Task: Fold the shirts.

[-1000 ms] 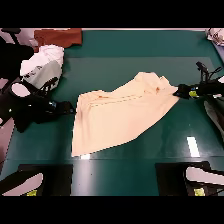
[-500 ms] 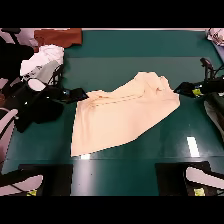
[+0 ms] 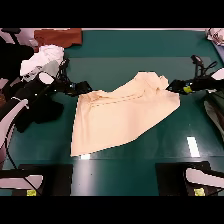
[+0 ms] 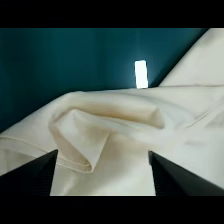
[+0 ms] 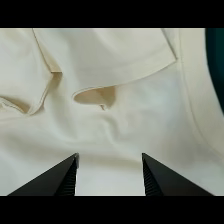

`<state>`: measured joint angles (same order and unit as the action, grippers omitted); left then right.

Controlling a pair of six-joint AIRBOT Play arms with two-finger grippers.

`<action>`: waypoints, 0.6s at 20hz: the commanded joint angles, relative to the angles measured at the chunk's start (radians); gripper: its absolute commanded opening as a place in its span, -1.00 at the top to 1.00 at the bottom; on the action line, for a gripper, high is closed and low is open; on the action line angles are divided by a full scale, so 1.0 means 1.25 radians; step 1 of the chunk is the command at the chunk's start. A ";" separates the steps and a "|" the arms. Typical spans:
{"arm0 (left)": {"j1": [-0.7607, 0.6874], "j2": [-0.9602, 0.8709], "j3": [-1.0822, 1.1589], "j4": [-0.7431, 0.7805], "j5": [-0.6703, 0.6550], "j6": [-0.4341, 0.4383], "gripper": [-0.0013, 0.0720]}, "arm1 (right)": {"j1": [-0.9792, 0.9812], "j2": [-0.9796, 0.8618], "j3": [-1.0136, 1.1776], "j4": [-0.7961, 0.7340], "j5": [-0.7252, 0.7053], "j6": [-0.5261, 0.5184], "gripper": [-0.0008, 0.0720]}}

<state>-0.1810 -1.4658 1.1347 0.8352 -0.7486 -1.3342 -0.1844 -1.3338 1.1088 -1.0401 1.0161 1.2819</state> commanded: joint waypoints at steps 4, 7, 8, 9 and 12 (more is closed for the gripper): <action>-0.001 -0.013 0.010 0.078 -0.146 0.007 -0.93 | 0.009 -0.011 0.001 -0.008 0.011 0.018 -0.29; -0.001 0.022 0.008 0.134 -0.269 0.023 -0.83 | -0.068 0.022 -0.007 -0.008 0.119 0.015 -0.29; -0.001 0.050 0.006 0.136 -0.284 0.028 -0.79 | -0.099 0.039 -0.026 -0.008 0.162 0.011 -0.29; -0.001 0.081 0.005 0.134 -0.289 0.027 -0.79 | -0.127 0.057 -0.056 -0.009 0.190 0.002 -0.29; -0.001 0.151 0.005 0.130 -0.333 0.027 -0.79 | -0.194 0.138 -0.204 -0.007 0.186 -0.026 -0.29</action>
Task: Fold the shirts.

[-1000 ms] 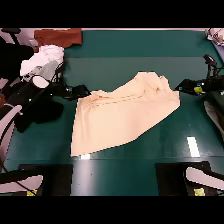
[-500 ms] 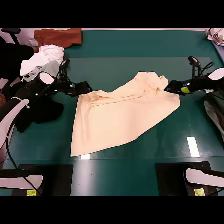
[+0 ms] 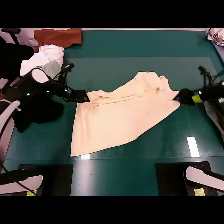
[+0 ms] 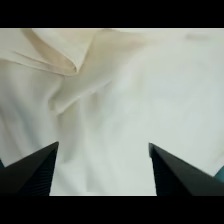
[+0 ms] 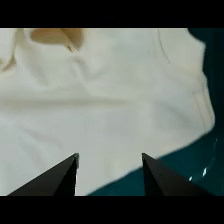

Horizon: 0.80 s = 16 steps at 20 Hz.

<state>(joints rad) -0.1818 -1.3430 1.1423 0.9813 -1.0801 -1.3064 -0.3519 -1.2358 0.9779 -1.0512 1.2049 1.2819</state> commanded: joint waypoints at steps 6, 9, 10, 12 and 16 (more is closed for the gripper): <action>0.000 0.091 -0.072 0.027 -0.150 -0.002 -0.79 | -0.097 0.171 -0.257 0.009 -0.042 -0.051 -0.29; 0.000 0.159 -0.179 0.026 -0.094 -0.004 -0.79 | -0.082 0.171 -0.284 0.011 -0.058 -0.051 -0.29; 0.000 0.177 -0.205 0.020 -0.068 -0.009 -0.79 | -0.069 0.171 -0.291 0.017 -0.069 -0.051 -0.29; 0.000 0.190 -0.223 -0.001 -0.044 -0.019 -0.79 | -0.032 0.171 -0.312 0.068 -0.107 -0.063 -0.29; 0.000 0.189 -0.223 -0.023 -0.043 -0.020 -0.79 | 0.068 0.170 -0.327 0.116 -0.231 -0.062 -0.28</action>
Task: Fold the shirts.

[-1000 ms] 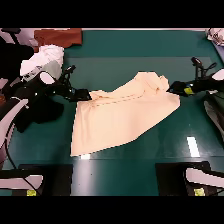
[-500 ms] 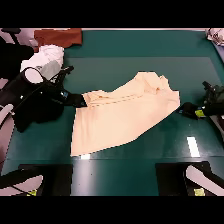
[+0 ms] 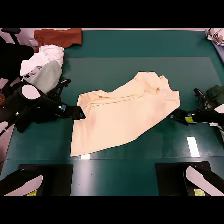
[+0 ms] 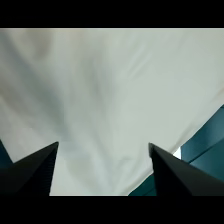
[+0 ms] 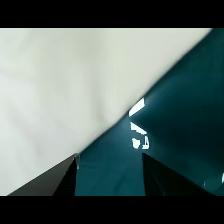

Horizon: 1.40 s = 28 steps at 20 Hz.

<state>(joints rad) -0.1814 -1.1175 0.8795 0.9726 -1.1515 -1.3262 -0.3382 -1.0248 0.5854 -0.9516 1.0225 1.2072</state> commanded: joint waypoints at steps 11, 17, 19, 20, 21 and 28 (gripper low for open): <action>-0.001 0.009 -0.013 -0.030 0.008 -0.004 -0.79 | 0.134 -0.064 -0.013 0.035 -0.072 0.020 -0.23; -0.001 0.009 -0.013 -0.030 0.008 -0.004 -0.79 | 0.135 -0.034 -0.013 0.039 -0.106 0.042 0.87; -0.001 0.009 -0.013 -0.030 0.009 -0.004 -0.78 | 0.135 -0.020 -0.006 0.089 -0.122 0.016 0.93; -0.001 0.009 -0.013 -0.031 0.011 -0.004 -0.78 | 0.135 -0.010 0.005 0.124 -0.127 0.002 0.93; -0.001 0.009 -0.013 -0.031 0.014 -0.004 -0.78 | 0.135 0.000 0.023 0.160 -0.132 -0.002 0.93; -0.001 0.009 -0.013 -0.033 0.023 -0.007 -0.78 | 0.231 -0.054 0.250 0.244 -0.172 0.006 0.93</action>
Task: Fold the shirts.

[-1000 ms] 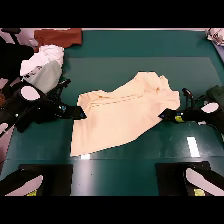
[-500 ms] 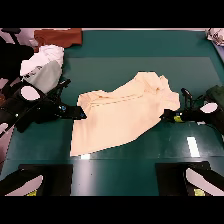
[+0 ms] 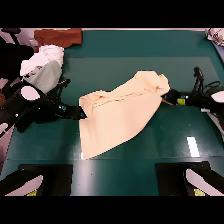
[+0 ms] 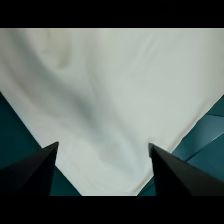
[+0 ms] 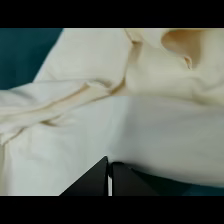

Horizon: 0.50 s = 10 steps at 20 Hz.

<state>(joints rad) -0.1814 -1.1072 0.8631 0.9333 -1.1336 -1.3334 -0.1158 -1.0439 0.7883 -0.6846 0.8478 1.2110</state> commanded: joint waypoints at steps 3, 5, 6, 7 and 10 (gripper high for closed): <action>-0.001 0.001 0.000 -0.005 0.012 -0.003 -0.78 | 0.157 -0.209 0.216 0.028 -0.064 0.003 0.93; -0.001 0.001 0.000 -0.012 0.012 -0.004 -0.78 | 0.209 -0.356 0.338 0.029 -0.052 0.003 0.93; -0.001 0.001 0.000 -0.017 0.009 -0.004 -0.78 | 0.228 -0.433 0.414 0.028 -0.028 0.003 0.93; -0.001 0.001 0.000 -0.020 0.007 -0.011 -0.79 | 0.240 -0.502 0.487 0.028 0.004 0.004 0.93; 0.000 0.001 0.000 -0.016 -0.009 -0.019 -0.79 | 0.251 -0.659 0.679 0.020 0.132 0.043 0.93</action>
<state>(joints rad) -0.1814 -1.1072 0.8631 0.9150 -1.1282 -1.3491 0.1638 -1.6798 1.4246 -0.6552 0.8829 1.2282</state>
